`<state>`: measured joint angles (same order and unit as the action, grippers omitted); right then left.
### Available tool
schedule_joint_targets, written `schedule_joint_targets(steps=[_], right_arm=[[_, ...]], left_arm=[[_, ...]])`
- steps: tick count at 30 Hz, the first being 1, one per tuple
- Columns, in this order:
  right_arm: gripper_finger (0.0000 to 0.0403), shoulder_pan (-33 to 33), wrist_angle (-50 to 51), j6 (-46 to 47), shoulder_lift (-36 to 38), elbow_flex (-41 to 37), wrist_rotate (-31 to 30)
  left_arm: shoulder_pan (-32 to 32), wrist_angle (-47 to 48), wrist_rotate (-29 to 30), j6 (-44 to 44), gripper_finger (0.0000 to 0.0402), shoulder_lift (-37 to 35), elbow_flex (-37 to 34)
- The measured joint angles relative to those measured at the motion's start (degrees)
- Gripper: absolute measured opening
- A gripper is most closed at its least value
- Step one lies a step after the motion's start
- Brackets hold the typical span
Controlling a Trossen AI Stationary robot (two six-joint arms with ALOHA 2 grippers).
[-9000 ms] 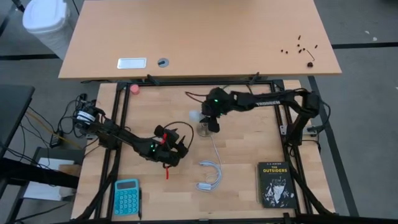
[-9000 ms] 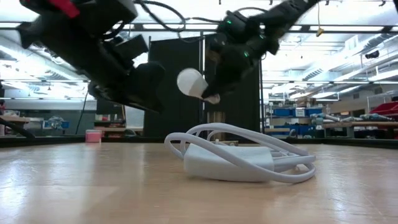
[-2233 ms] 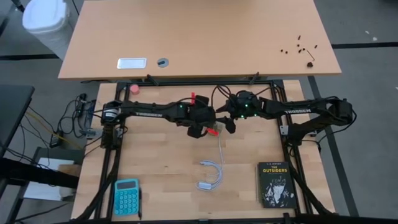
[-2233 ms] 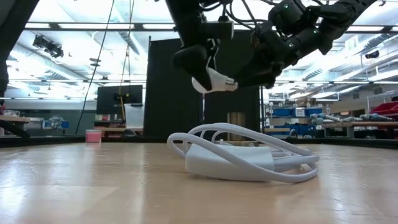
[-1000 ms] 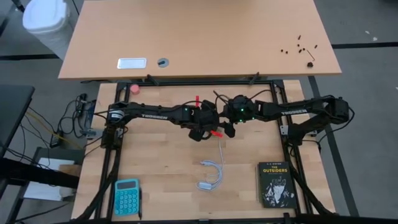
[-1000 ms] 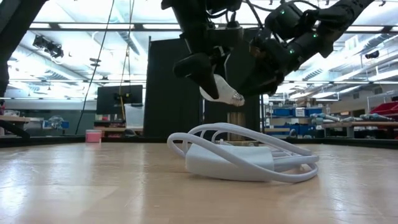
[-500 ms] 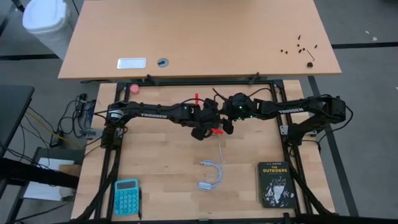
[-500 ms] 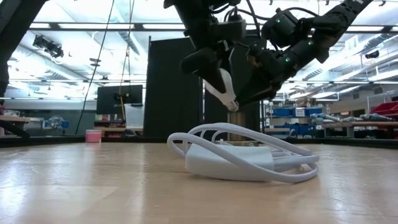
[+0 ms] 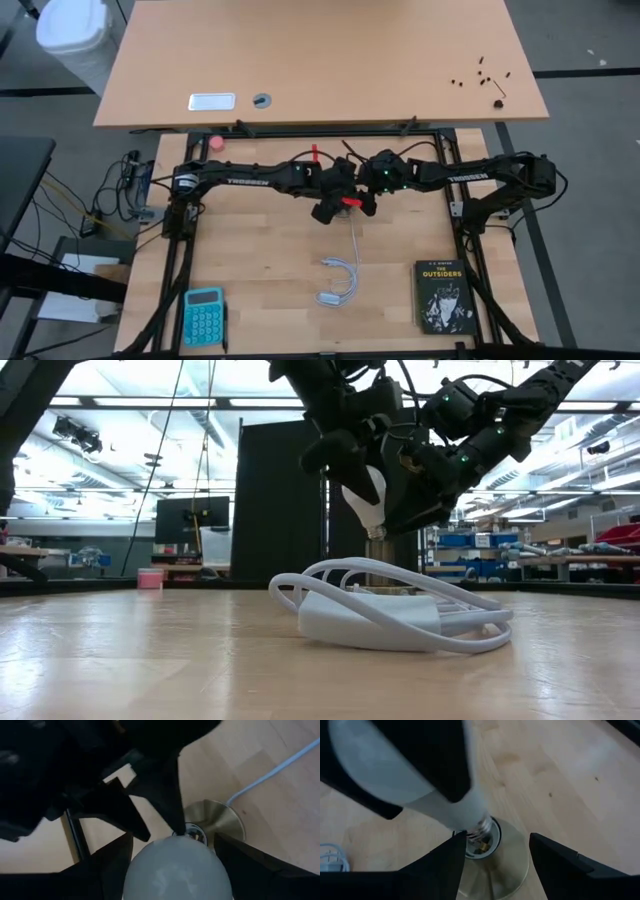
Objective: Screw lightbulb
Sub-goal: Insert the white lightbulb into the silver lamp
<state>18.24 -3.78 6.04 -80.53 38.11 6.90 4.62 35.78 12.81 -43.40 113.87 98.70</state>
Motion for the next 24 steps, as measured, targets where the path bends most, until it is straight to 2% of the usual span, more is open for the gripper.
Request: schedule_joint_targets(steps=[10, 24], right_arm=[[0.0229, 0.8, 3.6, 1.4, 1.1, 0.0, 0.7], [0.0226, 2.3, 5.6, 0.4, 1.0, 0.0, 2.4]], left_arm=[[2.7, -2.1, -6.0, -1.2, 0.0275, 1.1, 0.0], [2.9, -0.4, -8.1, -1.3, 0.0275, 2.8, 0.5]])
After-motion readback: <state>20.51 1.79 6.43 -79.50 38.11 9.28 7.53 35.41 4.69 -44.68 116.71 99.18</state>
